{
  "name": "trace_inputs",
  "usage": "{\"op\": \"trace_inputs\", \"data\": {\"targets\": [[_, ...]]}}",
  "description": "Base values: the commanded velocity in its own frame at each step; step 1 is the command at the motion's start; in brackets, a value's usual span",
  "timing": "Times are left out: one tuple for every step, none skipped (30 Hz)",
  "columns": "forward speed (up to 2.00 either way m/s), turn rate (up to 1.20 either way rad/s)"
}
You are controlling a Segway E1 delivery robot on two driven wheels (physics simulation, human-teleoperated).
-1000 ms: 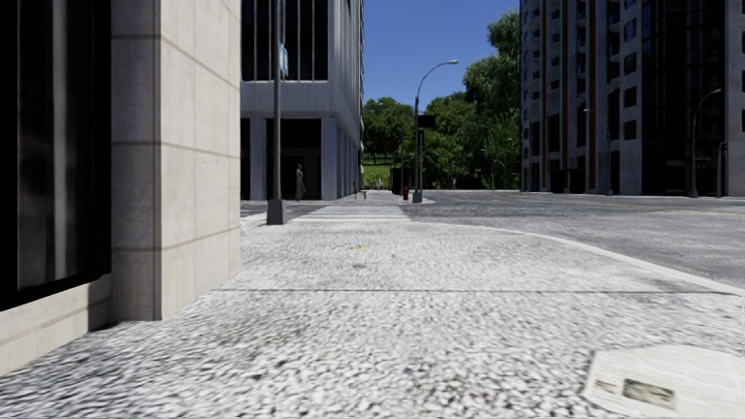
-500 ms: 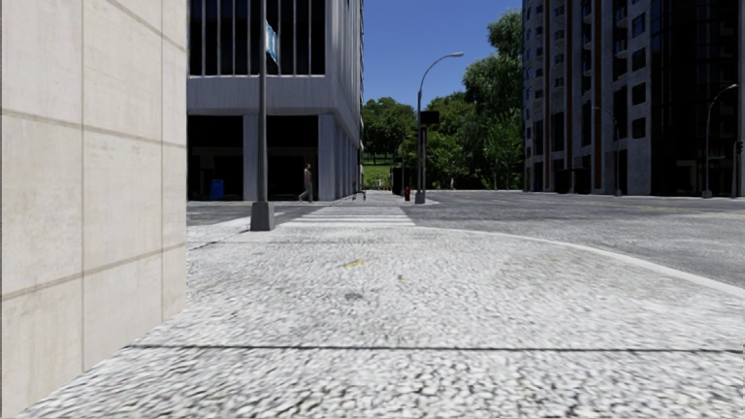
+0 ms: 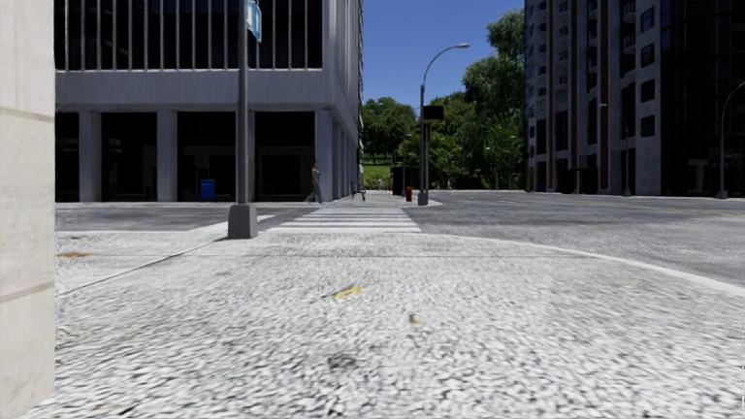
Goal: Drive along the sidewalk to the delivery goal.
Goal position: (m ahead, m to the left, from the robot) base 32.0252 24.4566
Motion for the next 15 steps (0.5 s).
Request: {"op": "trace_inputs", "data": {"targets": [[2.0,0.0],[2.0,0.0],[2.0,0.0],[2.0,0.0],[2.0,0.0],[2.0,0.0],[2.0,0.0],[2.0,0.0],[2.0,0.0],[2.0,0.0],[2.0,0.0],[2.0,0.0],[2.0,0.0],[2.0,0.0],[2.0,0.0]]}}
